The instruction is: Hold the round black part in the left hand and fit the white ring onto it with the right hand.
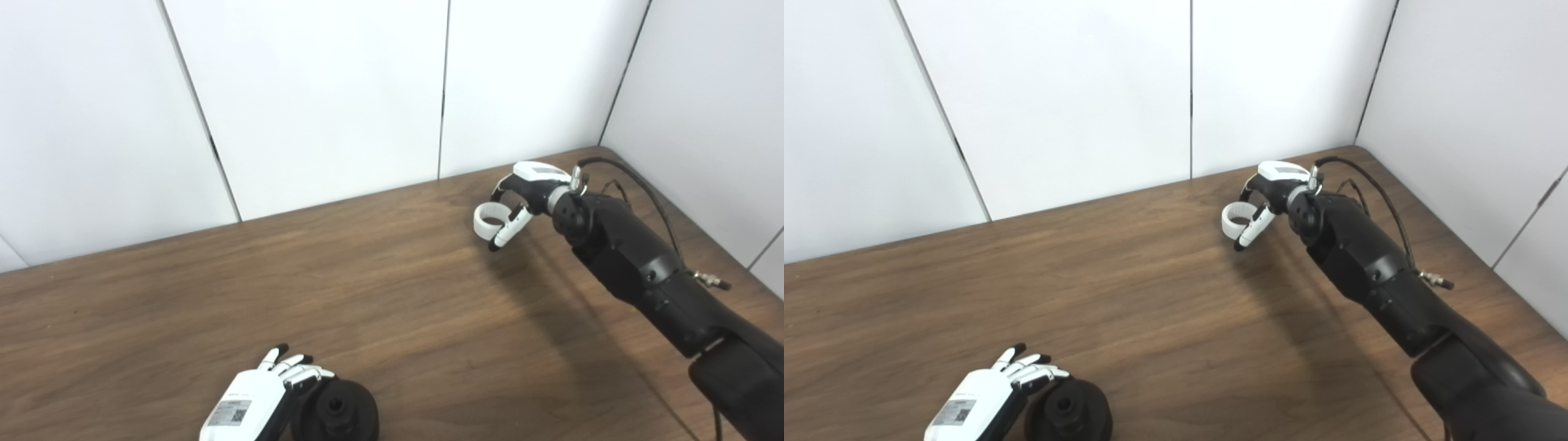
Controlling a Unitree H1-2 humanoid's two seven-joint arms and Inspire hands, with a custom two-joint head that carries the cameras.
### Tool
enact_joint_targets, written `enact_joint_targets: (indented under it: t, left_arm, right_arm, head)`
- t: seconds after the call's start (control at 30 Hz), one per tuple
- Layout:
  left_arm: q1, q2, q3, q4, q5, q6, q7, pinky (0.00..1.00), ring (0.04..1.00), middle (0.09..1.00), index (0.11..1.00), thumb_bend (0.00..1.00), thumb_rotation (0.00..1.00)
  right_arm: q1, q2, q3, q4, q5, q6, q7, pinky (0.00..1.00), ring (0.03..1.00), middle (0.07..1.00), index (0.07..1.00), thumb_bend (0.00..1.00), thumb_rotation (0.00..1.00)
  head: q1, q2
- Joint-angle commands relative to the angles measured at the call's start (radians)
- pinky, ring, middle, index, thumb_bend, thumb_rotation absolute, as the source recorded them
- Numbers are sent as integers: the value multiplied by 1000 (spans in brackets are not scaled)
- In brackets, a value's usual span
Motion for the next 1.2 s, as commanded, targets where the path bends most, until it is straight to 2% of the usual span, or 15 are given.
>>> enact_joint_targets:
  t: [0.0, 0.33, 0.57, 0.8, 0.97, 1.0, 1.03, 1.1, 1.17]
  left_arm:
    - [28, 29, -11, 28, 62, 20, -45, 1000, 887, 782, 481, 526, 60]
    - [29, 32, -11, 24, 68, 17, -47, 1000, 891, 785, 482, 526, 61]
    - [24, 36, -9, 25, 68, 12, -47, 1000, 891, 785, 481, 526, 61]
    - [23, 39, -7, 27, 60, 7, -46, 1000, 889, 782, 481, 526, 61]
    - [23, 40, -6, 23, 61, 9, -50, 1000, 892, 785, 481, 526, 62]
    - [23, 41, -6, 22, 61, 10, -52, 1000, 894, 787, 481, 526, 62]
    - [22, 41, -7, 22, 63, 11, -53, 1000, 895, 788, 481, 526, 62]
    - [22, 42, -9, 22, 72, 9, -53, 1000, 891, 787, 481, 526, 63]
    - [23, 39, -9, 20, 68, 12, -54, 1000, 892, 788, 481, 526, 63]
  right_arm:
    - [-43, -18, -25, -17, -1, -11, -42, 930, 969, 889, 686, 904, 294]
    - [-33, -10, -31, -17, 17, -15, -68, 923, 950, 850, 610, 868, 205]
    - [-33, -2, -28, -17, 27, -9, -65, 916, 943, 834, 574, 865, 190]
    - [-24, 5, -24, -24, 31, -10, -68, 898, 925, 827, 562, 913, 194]
    - [-18, 8, -20, -19, 27, -23, -85, 880, 919, 822, 545, 900, 179]
    - [-18, 9, -19, -18, 26, -25, -89, 878, 915, 820, 511, 679, 159]
    - [-17, 10, -20, -15, 28, -30, -94, 878, 913, 819, 500, 604, 153]
    - [-16, 8, -16, -9, 26, -42, -99, 862, 886, 792, 487, 542, 140]
    - [-17, 2, -4, -1, 16, -55, -101, 852, 867, 771, 484, 529, 136]
  head:
    - [-1, 1]
    - [1, 8]
    - [-1, 11]
    - [-2, 16]
    - [-5, 19]
    - [-5, 19]
    - [-5, 22]
    - [-3, 24]
    - [-2, 25]
